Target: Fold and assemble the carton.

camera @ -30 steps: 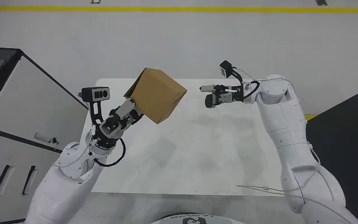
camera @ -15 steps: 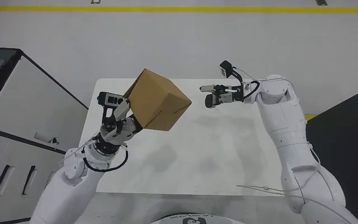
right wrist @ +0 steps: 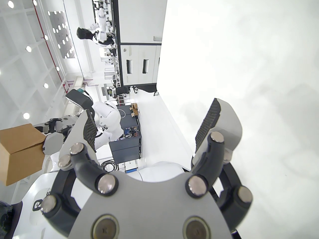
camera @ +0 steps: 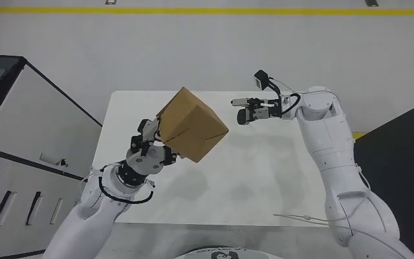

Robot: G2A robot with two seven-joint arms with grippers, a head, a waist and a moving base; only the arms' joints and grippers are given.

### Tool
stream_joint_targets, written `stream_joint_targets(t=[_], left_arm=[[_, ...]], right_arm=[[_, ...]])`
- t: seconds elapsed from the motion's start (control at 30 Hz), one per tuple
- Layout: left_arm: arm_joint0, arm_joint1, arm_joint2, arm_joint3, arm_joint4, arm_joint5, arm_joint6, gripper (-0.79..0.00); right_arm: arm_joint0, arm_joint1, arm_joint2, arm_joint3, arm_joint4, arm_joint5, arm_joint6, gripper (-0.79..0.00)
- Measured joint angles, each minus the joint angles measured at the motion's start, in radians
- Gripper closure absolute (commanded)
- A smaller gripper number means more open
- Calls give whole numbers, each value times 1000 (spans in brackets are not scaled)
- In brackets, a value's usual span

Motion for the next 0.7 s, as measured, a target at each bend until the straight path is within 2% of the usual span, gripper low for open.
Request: stream_joint_targets(t=[0.07,0.17,0.33,0.7], left_arm=[[-3,1,-17,-3,18,26,7,0],[-5,1,-20,-3,39,7,8,0],[0,-3,-6,-12,-2,22,26,0],[31,-17,28,-16,-219,221,95,0]], right_arm=[[0,0,0,0,0,0,0,-785],[0,0,0,0,0,0,0,-785],[0,0,0,0,0,0,0,-785],[0,0,0,0,0,0,0,-785]])
